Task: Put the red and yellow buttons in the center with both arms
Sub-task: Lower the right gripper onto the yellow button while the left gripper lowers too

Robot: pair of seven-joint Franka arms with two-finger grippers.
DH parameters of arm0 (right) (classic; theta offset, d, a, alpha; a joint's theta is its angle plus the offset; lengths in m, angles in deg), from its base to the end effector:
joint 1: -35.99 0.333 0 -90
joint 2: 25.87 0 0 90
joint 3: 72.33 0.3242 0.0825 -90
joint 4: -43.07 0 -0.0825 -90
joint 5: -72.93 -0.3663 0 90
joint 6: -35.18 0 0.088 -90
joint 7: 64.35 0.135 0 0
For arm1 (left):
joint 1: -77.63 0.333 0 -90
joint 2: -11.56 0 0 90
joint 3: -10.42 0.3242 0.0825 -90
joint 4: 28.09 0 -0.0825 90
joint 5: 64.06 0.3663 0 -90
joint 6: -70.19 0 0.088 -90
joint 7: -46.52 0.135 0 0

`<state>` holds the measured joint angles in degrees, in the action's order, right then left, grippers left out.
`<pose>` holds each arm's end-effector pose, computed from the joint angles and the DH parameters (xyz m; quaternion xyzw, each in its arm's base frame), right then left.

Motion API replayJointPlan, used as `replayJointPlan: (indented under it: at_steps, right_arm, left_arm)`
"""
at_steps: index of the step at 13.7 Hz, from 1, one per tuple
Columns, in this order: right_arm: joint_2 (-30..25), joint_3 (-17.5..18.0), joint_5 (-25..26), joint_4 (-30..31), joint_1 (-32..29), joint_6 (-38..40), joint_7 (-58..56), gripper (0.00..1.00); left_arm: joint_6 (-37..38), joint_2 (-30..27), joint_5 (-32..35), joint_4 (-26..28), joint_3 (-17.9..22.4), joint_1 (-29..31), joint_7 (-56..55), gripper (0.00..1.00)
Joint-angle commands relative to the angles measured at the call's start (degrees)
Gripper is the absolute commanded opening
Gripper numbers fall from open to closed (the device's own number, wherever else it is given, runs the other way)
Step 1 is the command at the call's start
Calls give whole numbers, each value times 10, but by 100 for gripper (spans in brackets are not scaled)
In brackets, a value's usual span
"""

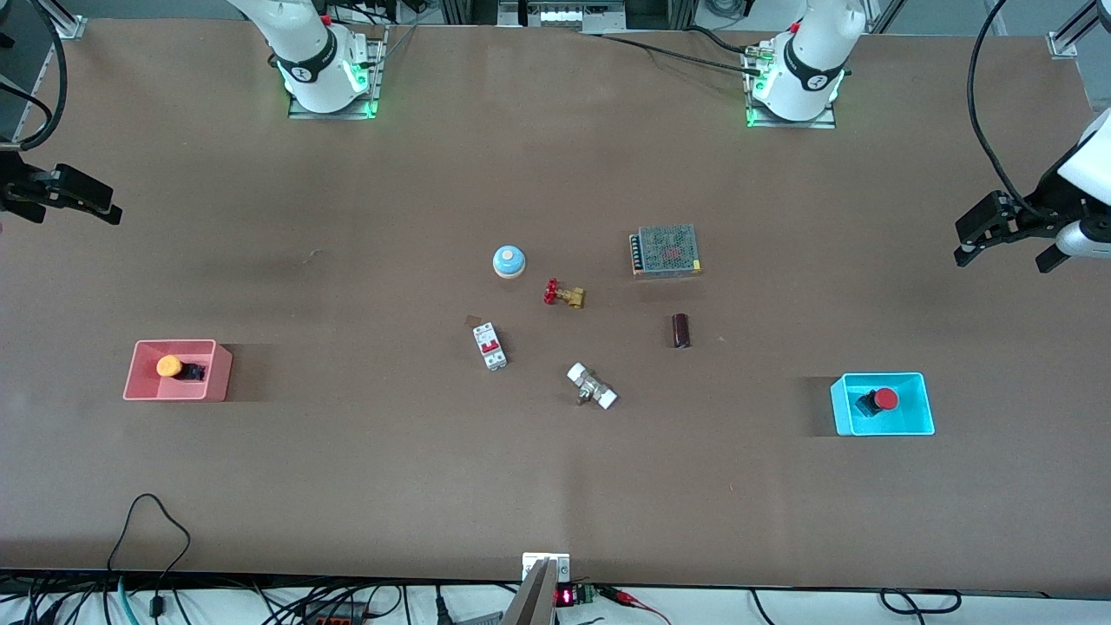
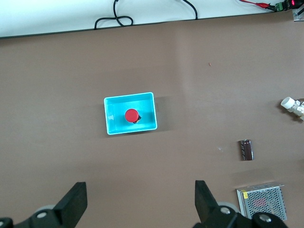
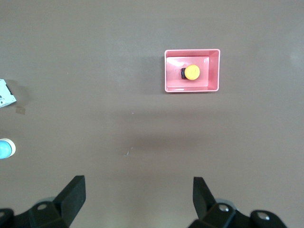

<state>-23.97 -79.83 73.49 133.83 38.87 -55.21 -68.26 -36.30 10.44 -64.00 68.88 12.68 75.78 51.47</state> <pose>0.5437 -0.0441 0.5815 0.9998 -0.0061 -0.0201 0.0056 0.5603 0.0043 0.5870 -0.9949 0.0395 -0.0926 0.0045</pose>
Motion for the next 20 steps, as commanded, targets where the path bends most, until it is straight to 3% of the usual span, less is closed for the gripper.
replayJointPlan:
  at_steps: [1,5,9,16,20]
  right_arm:
    - [-15,6,2,14,-3,4,5,100]
    - [-7,6,3,12,-3,-3,3,100]
    - [56,6,0,10,-6,-26,2,100]
    - [204,0,22,7,-43,-220,-20,100]
    - [287,0,15,2,-65,-288,-31,100]
  left_arm:
    - [10,-2,-8,-4,5,-3,8,100]
    - [9,3,-8,-2,4,-3,8,100]
    - [1,53,-8,0,3,-3,12,100]
    - [-131,184,-7,0,6,7,18,100]
    - [-201,253,-4,-1,6,28,18,100]
